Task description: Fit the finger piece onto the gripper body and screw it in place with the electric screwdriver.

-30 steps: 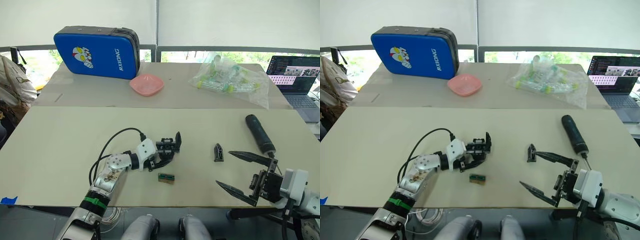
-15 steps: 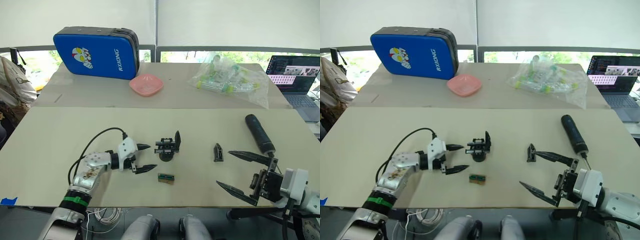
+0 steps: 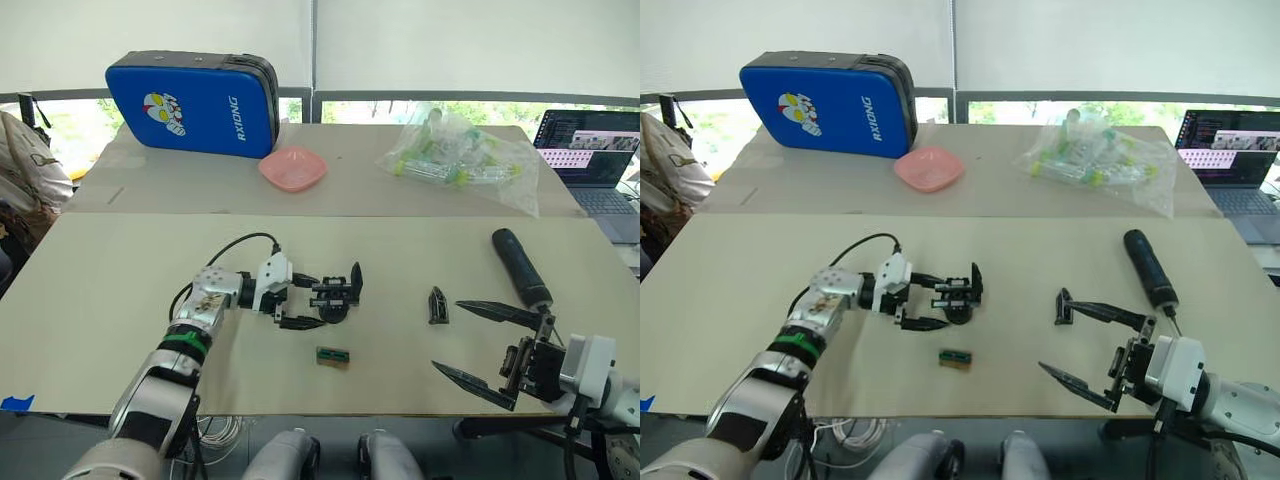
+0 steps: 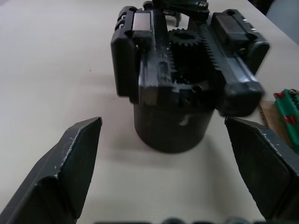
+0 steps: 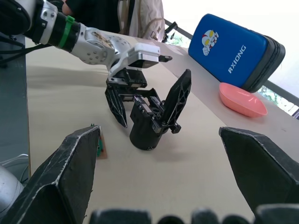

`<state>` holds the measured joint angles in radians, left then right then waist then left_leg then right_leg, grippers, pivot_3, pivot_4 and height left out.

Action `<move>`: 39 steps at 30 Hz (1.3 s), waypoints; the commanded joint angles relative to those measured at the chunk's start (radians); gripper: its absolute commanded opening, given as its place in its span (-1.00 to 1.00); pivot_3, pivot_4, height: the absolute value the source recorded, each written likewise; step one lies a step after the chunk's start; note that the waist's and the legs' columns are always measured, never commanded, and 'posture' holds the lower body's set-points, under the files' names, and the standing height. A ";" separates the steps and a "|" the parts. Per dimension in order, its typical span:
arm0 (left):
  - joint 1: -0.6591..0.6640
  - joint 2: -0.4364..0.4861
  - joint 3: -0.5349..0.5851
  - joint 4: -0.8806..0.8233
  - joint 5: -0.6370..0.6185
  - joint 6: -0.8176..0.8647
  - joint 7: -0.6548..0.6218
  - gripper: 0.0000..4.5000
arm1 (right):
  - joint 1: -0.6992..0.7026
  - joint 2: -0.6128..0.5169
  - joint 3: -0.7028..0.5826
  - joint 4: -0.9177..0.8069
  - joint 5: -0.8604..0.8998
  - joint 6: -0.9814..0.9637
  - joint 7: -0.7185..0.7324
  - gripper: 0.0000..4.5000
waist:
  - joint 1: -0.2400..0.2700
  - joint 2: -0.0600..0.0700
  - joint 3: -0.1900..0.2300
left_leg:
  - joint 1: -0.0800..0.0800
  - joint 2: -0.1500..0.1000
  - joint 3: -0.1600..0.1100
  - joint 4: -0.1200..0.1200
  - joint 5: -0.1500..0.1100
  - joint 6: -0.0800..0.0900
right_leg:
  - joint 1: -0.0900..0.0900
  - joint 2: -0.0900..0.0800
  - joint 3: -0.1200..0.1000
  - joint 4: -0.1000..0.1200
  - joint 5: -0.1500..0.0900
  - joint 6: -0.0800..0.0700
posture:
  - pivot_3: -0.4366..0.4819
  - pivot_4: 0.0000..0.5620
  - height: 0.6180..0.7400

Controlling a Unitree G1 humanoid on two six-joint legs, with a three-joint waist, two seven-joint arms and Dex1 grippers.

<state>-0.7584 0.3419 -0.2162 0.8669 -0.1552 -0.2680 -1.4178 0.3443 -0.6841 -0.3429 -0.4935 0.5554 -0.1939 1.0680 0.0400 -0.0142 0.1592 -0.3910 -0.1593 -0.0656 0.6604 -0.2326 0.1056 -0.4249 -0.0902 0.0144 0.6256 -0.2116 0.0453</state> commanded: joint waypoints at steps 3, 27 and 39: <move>-0.072 -0.033 0.014 0.114 0.028 -0.074 -0.038 0.98 | 0.029 -0.004 -0.048 -0.044 0.016 -0.008 -0.006 1.00 | -0.001 0.000 0.000 | -0.001 0.000 0.000 0.000 0.000 0.001 | 0.000 0.000 0.000 0.000 0.000 0.000 | -0.05 -0.47 1.00; -0.019 -0.046 0.084 0.074 0.018 -0.121 -0.019 0.04 | 0.051 0.017 -0.039 -0.021 -0.004 -0.037 0.002 1.00 | -0.006 -0.001 0.000 | 0.000 0.000 0.000 0.001 -0.001 0.002 | 0.000 0.000 0.000 0.000 0.000 0.000 | -0.05 -0.47 1.00; 0.417 -0.065 0.104 -0.919 0.001 0.531 0.531 0.04 | 0.059 0.041 -0.015 -0.010 -0.018 -0.056 0.010 1.00 | 0.003 0.000 0.000 | 0.001 0.000 0.000 0.001 -0.001 0.002 | 0.000 0.000 0.001 0.000 0.000 0.001 | -0.05 -0.47 1.00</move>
<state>-0.3577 0.2927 -0.0925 0.0654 -0.1442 0.2220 -0.9373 0.4072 -0.6483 -0.3559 -0.4963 0.5315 -0.2227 1.0750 0.0434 -0.0141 0.1594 -0.3896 -0.1596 -0.0655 0.6612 -0.2336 0.1071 -0.4247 -0.0901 0.0151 0.6252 -0.2115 0.0459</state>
